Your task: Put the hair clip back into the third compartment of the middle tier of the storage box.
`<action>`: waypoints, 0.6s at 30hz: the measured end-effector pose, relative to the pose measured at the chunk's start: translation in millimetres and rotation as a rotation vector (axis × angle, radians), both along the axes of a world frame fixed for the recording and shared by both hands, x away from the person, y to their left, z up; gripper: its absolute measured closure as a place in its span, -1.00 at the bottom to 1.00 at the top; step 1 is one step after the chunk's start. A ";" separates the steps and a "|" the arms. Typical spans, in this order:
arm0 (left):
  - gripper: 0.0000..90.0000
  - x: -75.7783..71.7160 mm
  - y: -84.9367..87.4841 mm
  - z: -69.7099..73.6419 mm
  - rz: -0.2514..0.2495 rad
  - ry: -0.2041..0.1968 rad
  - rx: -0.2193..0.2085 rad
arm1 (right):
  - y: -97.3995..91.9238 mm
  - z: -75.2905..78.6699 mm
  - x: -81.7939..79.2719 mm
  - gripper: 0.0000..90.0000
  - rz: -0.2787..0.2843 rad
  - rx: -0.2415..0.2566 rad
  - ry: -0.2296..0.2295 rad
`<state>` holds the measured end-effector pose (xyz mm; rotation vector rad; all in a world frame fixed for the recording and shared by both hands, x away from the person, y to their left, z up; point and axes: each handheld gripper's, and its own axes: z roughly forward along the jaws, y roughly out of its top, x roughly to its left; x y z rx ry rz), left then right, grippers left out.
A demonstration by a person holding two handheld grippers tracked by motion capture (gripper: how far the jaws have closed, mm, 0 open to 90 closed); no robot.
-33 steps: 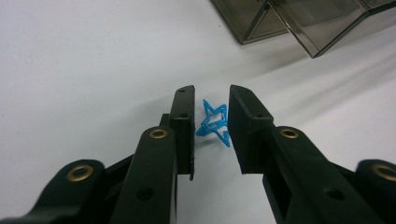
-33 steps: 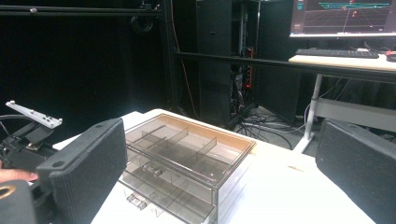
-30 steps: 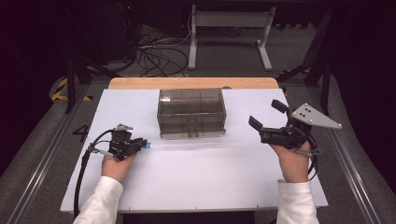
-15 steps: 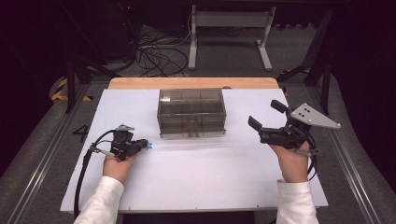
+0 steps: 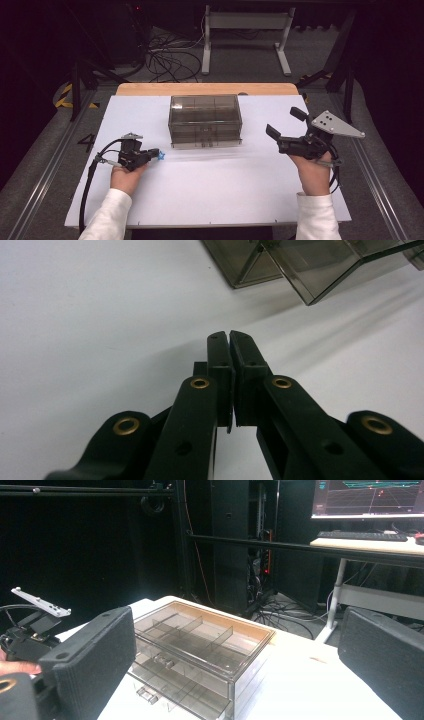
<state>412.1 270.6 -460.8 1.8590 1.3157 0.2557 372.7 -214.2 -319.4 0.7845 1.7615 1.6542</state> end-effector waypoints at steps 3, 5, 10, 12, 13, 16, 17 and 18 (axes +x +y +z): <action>0.96 -1.0 -0.5 1.1 -0.008 -0.006 -0.006 | -0.2 0.0 0.2 -0.94 -0.002 -0.001 -0.002; 0.97 -1.8 -1.1 1.9 -0.013 -0.012 -0.003 | -0.5 0.0 -0.1 -0.94 -0.003 0.001 0.002; 0.97 -4.6 -1.3 5.4 -0.012 -0.033 -0.003 | -0.9 0.1 -0.2 -0.94 -0.003 0.003 0.002; 0.97 -5.7 -1.0 7.0 -0.009 -0.041 -0.003 | -1.1 0.1 -0.1 -0.94 -0.003 0.003 0.001; 0.97 -6.3 -1.1 7.7 -0.009 -0.045 -0.004 | -1.1 0.1 -0.1 -0.94 -0.003 0.003 0.000; 0.97 -8.3 -2.1 10.2 -0.007 -0.060 0.001 | -1.1 0.4 -0.5 -0.94 -0.003 0.005 -0.001; 0.98 -9.0 -2.5 11.2 -0.010 -0.063 0.003 | -1.2 0.4 -0.5 -0.94 -0.004 0.004 -0.002; 0.97 -9.6 -3.0 12.1 -0.010 -0.068 0.004 | -1.2 0.4 -0.6 -0.94 -0.004 0.004 -0.001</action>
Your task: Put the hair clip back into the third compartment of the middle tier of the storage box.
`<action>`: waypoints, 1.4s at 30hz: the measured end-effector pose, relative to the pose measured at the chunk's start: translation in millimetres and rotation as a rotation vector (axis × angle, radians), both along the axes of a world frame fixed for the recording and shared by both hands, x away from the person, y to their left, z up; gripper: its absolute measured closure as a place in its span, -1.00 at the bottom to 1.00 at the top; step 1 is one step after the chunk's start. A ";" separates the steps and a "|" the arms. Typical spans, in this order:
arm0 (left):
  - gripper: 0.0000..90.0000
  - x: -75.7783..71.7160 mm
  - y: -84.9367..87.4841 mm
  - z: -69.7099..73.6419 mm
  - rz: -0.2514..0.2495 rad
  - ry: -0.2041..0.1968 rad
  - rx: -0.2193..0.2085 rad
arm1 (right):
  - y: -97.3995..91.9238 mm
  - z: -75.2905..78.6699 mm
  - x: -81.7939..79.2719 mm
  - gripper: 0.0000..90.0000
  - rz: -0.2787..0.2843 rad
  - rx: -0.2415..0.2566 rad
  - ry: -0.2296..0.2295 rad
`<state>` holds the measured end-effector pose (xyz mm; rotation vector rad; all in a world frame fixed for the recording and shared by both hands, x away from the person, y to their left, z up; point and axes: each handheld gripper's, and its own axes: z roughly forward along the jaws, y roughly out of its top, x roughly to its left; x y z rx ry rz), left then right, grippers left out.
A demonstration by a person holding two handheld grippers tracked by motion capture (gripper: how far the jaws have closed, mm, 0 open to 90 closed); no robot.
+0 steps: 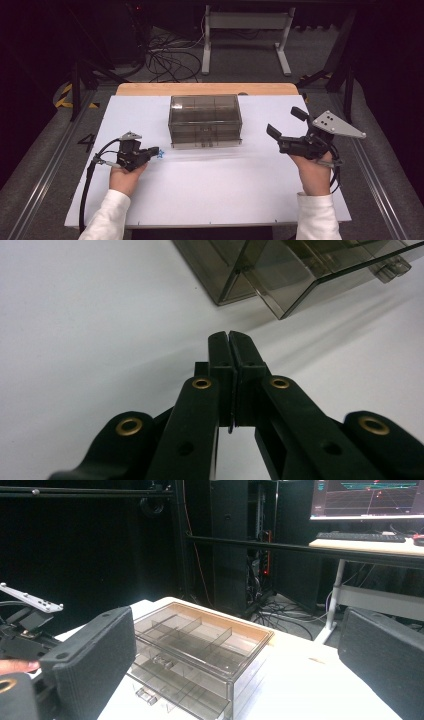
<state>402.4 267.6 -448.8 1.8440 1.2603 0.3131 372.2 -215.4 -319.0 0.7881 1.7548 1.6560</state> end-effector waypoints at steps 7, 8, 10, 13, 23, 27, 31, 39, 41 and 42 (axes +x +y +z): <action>0.98 -5.3 -2.4 7.5 0.002 -0.033 0.011 | 0.3 -0.2 0.3 -0.94 0.001 -0.002 -0.001; 0.98 -6.0 -2.7 8.6 -0.001 -0.037 0.012 | 0.2 -0.3 0.4 -0.94 0.000 -0.003 -0.001; 0.98 -7.2 -3.5 10.6 -0.004 -0.047 0.017 | 0.3 -0.3 0.2 -0.94 -0.001 -0.001 0.003; 0.98 -9.0 -5.7 13.1 -0.009 -0.056 0.022 | 0.1 -0.4 0.6 -0.94 0.000 -0.006 -0.004; 0.98 -12.8 -7.6 20.6 -0.006 -0.082 0.031 | 0.1 -0.5 0.4 -0.94 -0.001 -0.005 0.000; 0.98 -14.1 -8.4 23.8 -0.010 -0.096 0.034 | 0.3 -0.4 0.5 -0.94 0.002 -0.004 -0.002; 0.98 -15.8 -10.2 28.4 -0.009 -0.111 0.042 | 0.1 0.0 -0.2 -0.94 0.002 0.004 0.001; 0.98 -18.9 -16.8 34.3 -0.021 -0.136 0.056 | -2.5 1.1 -2.3 -0.93 -0.003 0.010 -0.007; 0.98 -19.7 -18.3 35.9 -0.022 -0.139 0.056 | -2.8 0.9 -2.3 -0.93 -0.003 0.012 -0.006; 0.98 -20.2 -19.0 36.8 -0.022 -0.142 0.054 | -2.9 0.8 -2.1 -0.93 -0.004 0.012 -0.005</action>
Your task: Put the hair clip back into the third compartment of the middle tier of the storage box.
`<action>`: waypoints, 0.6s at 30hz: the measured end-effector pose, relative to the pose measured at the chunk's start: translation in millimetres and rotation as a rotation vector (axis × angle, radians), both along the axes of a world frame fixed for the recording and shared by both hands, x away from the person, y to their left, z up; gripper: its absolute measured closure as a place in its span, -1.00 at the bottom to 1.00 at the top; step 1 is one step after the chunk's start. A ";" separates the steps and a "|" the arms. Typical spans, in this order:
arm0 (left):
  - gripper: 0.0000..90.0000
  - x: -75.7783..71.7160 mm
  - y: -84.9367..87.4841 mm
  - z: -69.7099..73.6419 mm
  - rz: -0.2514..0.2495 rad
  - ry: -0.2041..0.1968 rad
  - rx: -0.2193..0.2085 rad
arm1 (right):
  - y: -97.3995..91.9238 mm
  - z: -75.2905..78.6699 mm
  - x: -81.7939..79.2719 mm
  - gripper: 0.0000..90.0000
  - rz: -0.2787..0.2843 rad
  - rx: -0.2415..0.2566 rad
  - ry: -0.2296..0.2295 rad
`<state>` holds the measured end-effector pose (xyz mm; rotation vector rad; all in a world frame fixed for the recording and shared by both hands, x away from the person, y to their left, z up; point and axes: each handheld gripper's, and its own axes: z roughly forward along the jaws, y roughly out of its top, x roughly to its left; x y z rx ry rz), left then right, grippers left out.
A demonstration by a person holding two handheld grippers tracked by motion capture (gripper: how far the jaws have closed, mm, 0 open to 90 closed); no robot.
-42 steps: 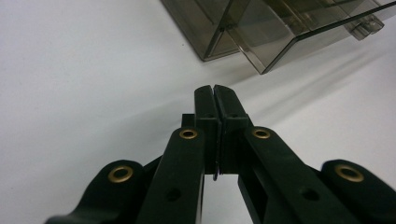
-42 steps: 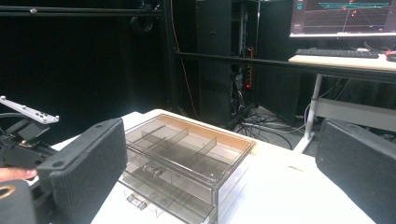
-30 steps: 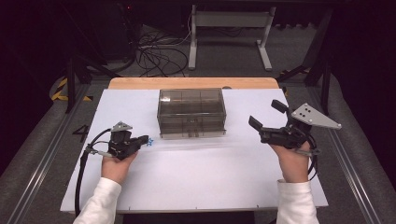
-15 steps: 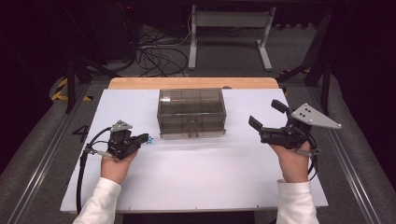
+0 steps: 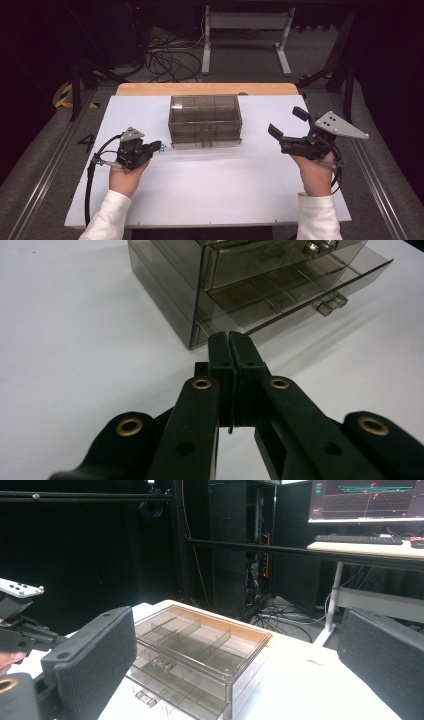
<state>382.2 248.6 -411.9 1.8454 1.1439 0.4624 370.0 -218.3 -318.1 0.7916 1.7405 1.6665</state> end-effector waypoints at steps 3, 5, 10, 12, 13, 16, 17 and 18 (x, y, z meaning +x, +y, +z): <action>0.98 -1.0 -0.7 3.2 -0.002 -0.014 0.001 | 0.1 -0.2 0.3 -0.93 0.000 -0.002 0.001; 0.98 -2.0 -2.4 5.1 -0.005 -0.019 -0.003 | 0.2 -0.3 0.3 -0.93 0.001 -0.002 0.001; 0.98 -3.8 -7.2 9.5 -0.017 -0.037 -0.003 | 0.8 -1.0 1.5 -0.93 -0.001 -0.009 0.001; 0.98 -3.8 -9.3 11.0 -0.021 -0.041 -0.003 | 0.8 -0.9 1.3 -0.93 -0.001 -0.010 0.000; 0.98 -3.5 -10.3 11.7 -0.024 -0.044 -0.001 | 0.8 -0.6 0.8 -0.93 0.001 -0.007 -0.001; 0.98 -3.1 -13.6 13.2 -0.027 -0.046 -0.003 | 0.5 0.0 0.2 -0.93 0.003 -0.003 -0.008; 0.98 -3.0 -14.5 13.6 -0.031 -0.048 -0.003 | 0.5 0.0 0.1 -0.93 0.004 -0.002 -0.008; 0.98 -2.8 -15.8 14.1 -0.031 -0.050 -0.003 | 0.5 -0.1 0.4 -0.93 0.005 -0.003 -0.010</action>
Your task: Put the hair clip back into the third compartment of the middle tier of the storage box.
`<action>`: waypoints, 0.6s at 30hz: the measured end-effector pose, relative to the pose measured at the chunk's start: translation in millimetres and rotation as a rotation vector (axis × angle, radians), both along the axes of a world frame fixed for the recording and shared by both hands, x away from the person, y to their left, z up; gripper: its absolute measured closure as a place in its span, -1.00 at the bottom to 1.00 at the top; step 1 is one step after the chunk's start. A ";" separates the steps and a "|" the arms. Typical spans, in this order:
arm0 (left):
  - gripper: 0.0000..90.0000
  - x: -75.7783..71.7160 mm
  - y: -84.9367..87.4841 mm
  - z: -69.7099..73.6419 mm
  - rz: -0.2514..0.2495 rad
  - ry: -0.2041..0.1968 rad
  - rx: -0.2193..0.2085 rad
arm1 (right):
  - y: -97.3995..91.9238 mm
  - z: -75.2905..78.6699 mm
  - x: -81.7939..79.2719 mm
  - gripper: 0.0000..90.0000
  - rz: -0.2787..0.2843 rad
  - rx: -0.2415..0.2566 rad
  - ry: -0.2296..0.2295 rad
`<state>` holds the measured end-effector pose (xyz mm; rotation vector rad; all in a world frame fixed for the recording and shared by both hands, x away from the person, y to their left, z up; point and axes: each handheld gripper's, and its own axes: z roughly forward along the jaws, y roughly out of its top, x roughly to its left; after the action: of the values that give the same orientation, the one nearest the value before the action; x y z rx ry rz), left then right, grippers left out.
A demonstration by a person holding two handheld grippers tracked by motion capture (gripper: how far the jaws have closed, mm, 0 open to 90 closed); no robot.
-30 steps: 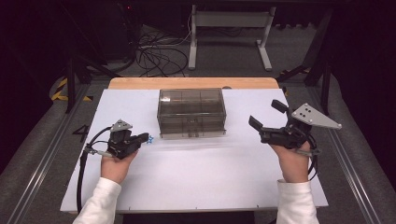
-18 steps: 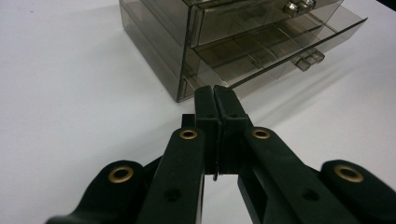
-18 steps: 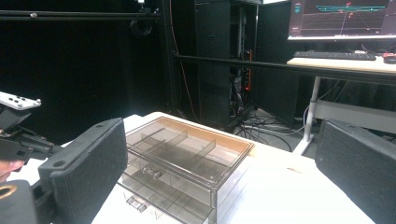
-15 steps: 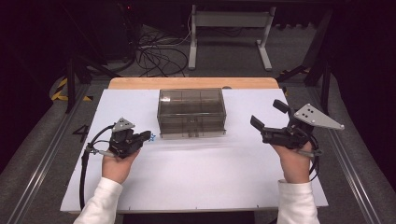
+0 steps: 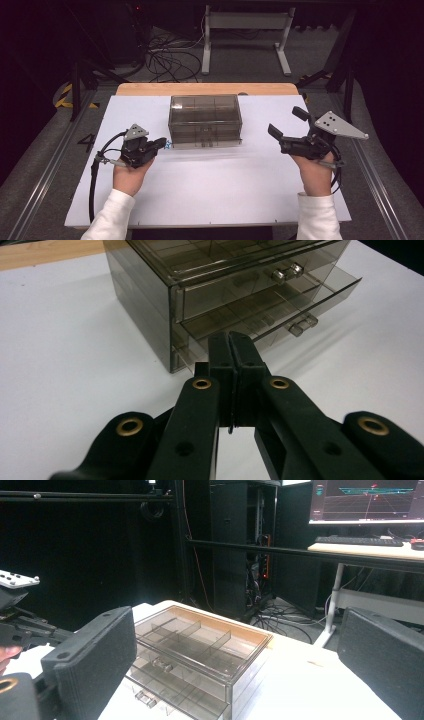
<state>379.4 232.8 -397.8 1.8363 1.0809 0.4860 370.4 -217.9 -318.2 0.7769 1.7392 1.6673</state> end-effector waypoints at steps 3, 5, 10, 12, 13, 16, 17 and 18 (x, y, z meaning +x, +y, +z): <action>0.98 0.4 -2.8 1.7 -0.010 -0.003 0.002 | -0.3 0.2 -0.4 -0.93 -0.002 0.001 0.003; 0.98 0.6 -5.1 2.3 -0.010 -0.009 -0.005 | -1.0 0.6 -0.8 -0.93 -0.004 -0.001 -0.001; 0.98 2.3 -10.5 4.5 -0.021 -0.015 -0.004 | -3.5 0.7 -0.8 -0.93 -0.010 0.005 0.001; 0.98 2.7 -13.0 6.1 -0.022 -0.020 -0.008 | -4.1 0.9 -1.2 -0.93 -0.010 0.007 -0.002; 0.98 3.0 -14.3 6.9 -0.023 -0.023 -0.009 | -4.3 1.2 -1.6 -0.93 -0.011 0.011 -0.006; 0.98 3.7 -18.2 9.4 -0.028 -0.033 -0.010 | -5.1 2.3 -3.1 -0.92 -0.011 0.014 -0.013; 0.98 4.0 -19.2 10.3 -0.031 -0.035 -0.005 | -5.5 2.5 -3.4 -0.92 -0.011 0.015 -0.012; 0.98 4.1 -20.7 10.9 -0.032 -0.036 -0.006 | -5.9 2.6 -3.5 -0.92 -0.010 0.016 -0.012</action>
<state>383.6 212.2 -387.0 1.8304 1.0259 0.4943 366.9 -223.7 -315.6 0.7807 1.7128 1.6776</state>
